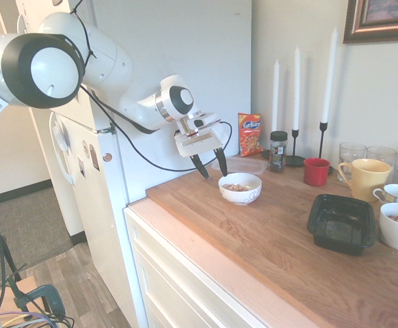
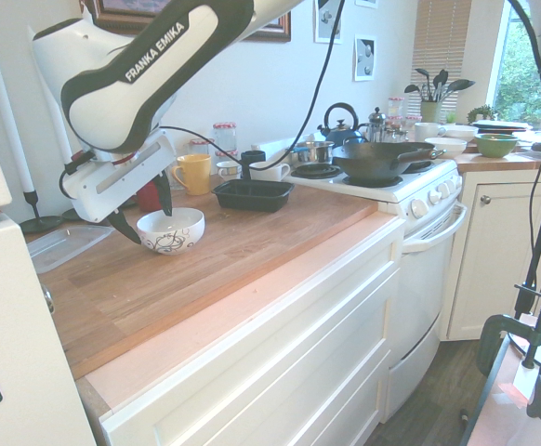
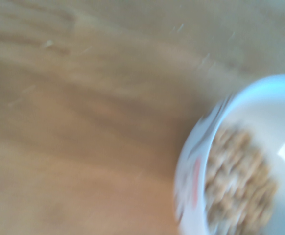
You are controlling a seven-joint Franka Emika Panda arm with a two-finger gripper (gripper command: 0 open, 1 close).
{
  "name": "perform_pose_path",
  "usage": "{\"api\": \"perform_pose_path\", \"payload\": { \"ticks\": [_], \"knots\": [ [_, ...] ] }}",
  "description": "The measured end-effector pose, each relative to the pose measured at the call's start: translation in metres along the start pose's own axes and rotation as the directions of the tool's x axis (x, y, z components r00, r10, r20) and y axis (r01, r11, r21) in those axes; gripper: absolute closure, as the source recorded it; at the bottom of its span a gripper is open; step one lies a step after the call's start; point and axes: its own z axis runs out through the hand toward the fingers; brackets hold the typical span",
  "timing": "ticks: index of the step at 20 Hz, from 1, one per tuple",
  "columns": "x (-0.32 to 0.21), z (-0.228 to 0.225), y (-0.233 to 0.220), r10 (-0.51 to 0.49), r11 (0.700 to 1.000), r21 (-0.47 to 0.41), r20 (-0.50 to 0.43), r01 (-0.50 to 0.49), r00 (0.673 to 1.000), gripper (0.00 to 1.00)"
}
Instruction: Pour the cereal into the box
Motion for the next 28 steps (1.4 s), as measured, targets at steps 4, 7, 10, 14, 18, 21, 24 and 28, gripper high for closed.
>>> {"api": "perform_pose_path", "payload": {
  "ticks": [4, 7, 10, 14, 18, 21, 24, 28],
  "knots": [
    [-0.010, 0.032, -0.014, -0.023, 0.997, -0.072, -0.058, 0.018, 0.998, 0.00],
    [-0.015, 0.048, -0.018, -0.033, 0.995, -0.098, -0.069, 0.026, 0.997, 0.00],
    [-0.016, 0.054, -0.022, -0.036, 0.994, -0.107, -0.071, 0.029, 0.997, 1.00],
    [-0.018, 0.054, -0.024, -0.041, 0.994, -0.109, -0.076, 0.032, 0.996, 1.00],
    [-0.020, 0.053, -0.026, -0.036, 0.994, -0.105, -0.076, 0.028, 0.996, 1.00],
    [-0.024, 0.055, -0.027, -0.038, 0.994, -0.104, -0.076, 0.030, 0.996, 1.00],
    [-0.026, 0.057, -0.026, -0.042, 0.993, -0.109, -0.078, 0.033, 0.996, 1.00],
    [-0.026, 0.064, -0.023, -0.040, 0.993, -0.113, -0.086, 0.030, 0.996, 1.00]
  ]
}}
